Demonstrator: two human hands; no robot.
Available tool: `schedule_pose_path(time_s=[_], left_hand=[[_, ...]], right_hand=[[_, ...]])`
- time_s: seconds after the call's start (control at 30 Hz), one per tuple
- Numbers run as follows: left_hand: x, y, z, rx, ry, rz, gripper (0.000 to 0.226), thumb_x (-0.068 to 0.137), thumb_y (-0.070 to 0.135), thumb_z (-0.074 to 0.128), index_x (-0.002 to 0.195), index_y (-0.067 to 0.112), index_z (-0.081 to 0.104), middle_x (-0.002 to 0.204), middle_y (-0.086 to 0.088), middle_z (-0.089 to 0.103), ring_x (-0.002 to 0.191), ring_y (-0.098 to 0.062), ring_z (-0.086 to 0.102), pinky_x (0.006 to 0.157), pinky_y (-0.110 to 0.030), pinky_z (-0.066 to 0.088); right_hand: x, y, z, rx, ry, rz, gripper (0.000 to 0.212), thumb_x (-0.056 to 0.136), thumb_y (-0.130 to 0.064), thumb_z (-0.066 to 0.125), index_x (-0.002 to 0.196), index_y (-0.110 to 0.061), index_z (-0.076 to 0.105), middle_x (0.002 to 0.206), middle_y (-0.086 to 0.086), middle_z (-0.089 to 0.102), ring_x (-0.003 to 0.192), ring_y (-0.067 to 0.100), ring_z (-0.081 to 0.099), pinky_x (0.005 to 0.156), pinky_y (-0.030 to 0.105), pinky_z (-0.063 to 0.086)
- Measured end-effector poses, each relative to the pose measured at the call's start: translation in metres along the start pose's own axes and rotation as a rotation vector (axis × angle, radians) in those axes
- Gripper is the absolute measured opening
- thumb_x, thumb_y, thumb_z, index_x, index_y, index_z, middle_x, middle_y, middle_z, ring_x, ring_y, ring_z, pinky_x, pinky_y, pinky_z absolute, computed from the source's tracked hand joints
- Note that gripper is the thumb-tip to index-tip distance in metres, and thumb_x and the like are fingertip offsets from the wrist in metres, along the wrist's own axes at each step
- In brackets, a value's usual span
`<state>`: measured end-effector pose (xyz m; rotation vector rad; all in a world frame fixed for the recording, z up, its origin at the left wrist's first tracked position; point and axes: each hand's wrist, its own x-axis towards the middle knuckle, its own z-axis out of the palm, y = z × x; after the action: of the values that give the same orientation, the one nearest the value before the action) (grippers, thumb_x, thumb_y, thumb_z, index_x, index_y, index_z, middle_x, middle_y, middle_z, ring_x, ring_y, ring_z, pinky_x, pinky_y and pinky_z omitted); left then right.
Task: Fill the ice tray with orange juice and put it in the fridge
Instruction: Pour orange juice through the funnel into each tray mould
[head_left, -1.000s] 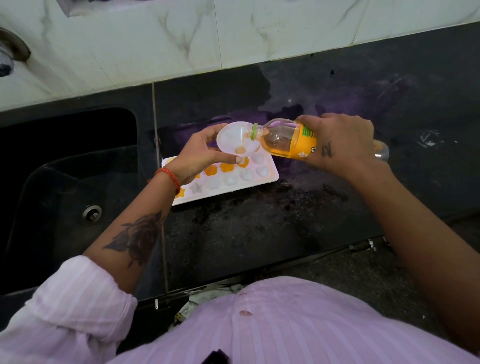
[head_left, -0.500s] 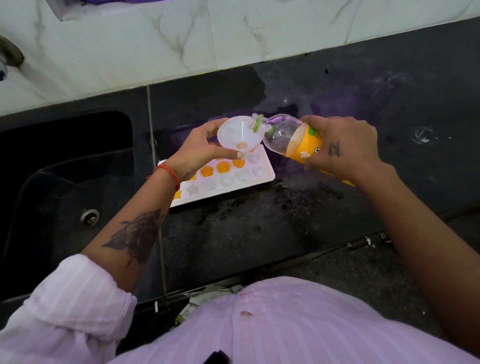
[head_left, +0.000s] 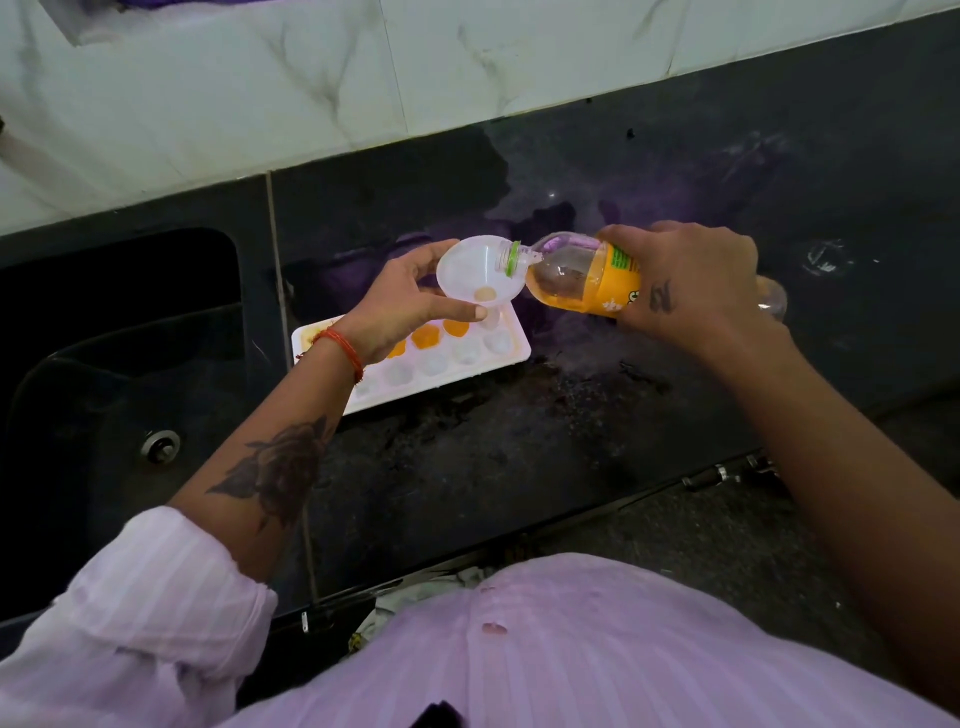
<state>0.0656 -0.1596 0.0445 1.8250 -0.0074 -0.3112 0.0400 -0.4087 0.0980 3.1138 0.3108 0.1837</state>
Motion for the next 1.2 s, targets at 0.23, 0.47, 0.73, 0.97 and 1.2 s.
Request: schedule_pose_path(time_s=[0.23, 0.47, 0.73, 0.97, 1.2], left_hand=[[0.0007, 0.0017, 0.0032, 0.010, -0.005, -0.014, 0.066, 0.070, 0.005, 0.079, 0.127, 0.022, 0.052, 0.126, -0.001, 0.059, 0.113, -0.019, 0.057, 0.078, -0.019, 0.054], [-0.0018, 0.0041, 0.0049, 0.005, -0.010, -0.006, 0.061, 0.070, 0.003, 0.078, 0.122, 0.025, 0.052, 0.120, 0.003, 0.059, 0.104, -0.011, 0.058, 0.065, -0.010, 0.051], [-0.0015, 0.0039, 0.0033, 0.028, -0.012, -0.006, 0.065, 0.070, 0.006, 0.079, 0.125, 0.024, 0.051, 0.122, 0.003, 0.058, 0.105, -0.012, 0.058, 0.065, -0.010, 0.051], [-0.0001, 0.0039, 0.0018, 0.051, -0.008, -0.003, 0.067, 0.070, 0.007, 0.079, 0.129, 0.023, 0.051, 0.126, 0.001, 0.058, 0.114, -0.017, 0.056, 0.073, -0.015, 0.050], [0.0005, 0.0060, 0.0020, 0.065, 0.012, 0.006, 0.068, 0.070, 0.008, 0.079, 0.130, 0.022, 0.050, 0.125, 0.002, 0.057, 0.115, -0.017, 0.054, 0.074, -0.014, 0.050]], right_hand=[[-0.0007, 0.0002, -0.0028, -0.061, 0.009, -0.009, 0.064, 0.077, -0.042, 0.072, 0.133, -0.032, 0.044, 0.107, 0.009, 0.061, 0.095, 0.034, 0.059, 0.069, 0.035, 0.030], [-0.0013, 0.0012, -0.0040, -0.071, 0.006, -0.014, 0.063, 0.077, -0.040, 0.072, 0.133, -0.030, 0.045, 0.108, 0.010, 0.060, 0.096, 0.035, 0.059, 0.069, 0.036, 0.031], [-0.0024, 0.0002, -0.0057, -0.085, 0.012, -0.015, 0.063, 0.077, -0.039, 0.073, 0.133, -0.029, 0.046, 0.107, 0.011, 0.061, 0.096, 0.035, 0.060, 0.070, 0.036, 0.032], [-0.0016, -0.0002, -0.0059, -0.073, 0.008, -0.006, 0.063, 0.076, -0.040, 0.073, 0.131, -0.029, 0.047, 0.105, 0.010, 0.061, 0.094, 0.034, 0.060, 0.069, 0.036, 0.031], [-0.0009, -0.0003, -0.0053, 0.039, -0.041, 0.030, 0.065, 0.074, -0.039, 0.073, 0.132, -0.033, 0.046, 0.106, 0.008, 0.062, 0.097, 0.033, 0.059, 0.070, 0.035, 0.034]])
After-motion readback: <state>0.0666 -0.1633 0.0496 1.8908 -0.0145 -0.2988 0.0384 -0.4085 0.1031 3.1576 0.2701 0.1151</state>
